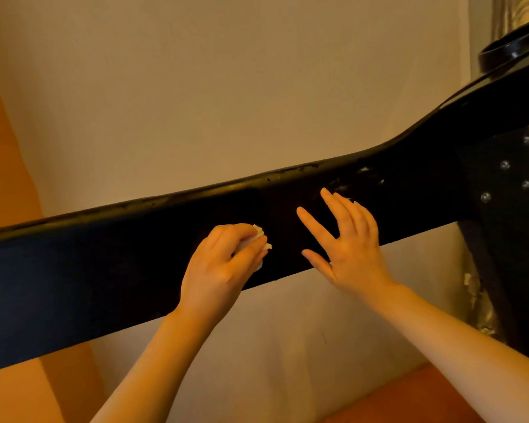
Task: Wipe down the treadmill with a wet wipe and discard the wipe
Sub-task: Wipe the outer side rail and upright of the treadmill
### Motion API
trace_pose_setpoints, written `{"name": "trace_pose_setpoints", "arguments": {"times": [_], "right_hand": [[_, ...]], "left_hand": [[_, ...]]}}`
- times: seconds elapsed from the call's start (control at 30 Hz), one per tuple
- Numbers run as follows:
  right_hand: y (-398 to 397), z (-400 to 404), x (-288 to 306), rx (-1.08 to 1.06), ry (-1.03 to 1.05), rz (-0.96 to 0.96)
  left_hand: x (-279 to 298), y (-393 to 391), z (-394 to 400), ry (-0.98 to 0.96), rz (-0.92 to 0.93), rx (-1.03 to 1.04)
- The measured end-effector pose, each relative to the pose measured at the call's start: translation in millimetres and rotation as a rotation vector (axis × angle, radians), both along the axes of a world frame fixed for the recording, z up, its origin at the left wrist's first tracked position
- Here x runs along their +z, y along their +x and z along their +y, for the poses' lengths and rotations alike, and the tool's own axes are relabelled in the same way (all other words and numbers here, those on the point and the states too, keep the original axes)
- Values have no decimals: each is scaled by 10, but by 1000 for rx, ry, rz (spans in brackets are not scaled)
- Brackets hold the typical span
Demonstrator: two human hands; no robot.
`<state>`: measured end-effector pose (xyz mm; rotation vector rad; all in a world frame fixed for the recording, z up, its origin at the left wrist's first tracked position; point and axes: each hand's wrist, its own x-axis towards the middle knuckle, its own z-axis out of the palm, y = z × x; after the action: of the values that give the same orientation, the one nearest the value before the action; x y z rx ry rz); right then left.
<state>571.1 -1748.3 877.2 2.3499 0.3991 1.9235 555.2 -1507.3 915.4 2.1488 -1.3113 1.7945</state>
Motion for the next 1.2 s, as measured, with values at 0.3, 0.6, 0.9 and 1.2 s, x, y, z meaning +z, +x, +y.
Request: {"name": "trace_pose_setpoints", "arguments": {"times": [0.3,0.6,0.9,1.2], "right_hand": [[173,-140,52,187,-66,-86],[322,-385,-25,275,-35,-138],[391,-357,-17,241,-6,-174],[347,-497,36,274,-6,-186]], "left_hand": [[143,-155,-250,-438,-115,-56],[175,-23,-442,-350,-245,134],[277,79,-536,-130,-324,275],[379,31,-490,-105,-323,279]]}}
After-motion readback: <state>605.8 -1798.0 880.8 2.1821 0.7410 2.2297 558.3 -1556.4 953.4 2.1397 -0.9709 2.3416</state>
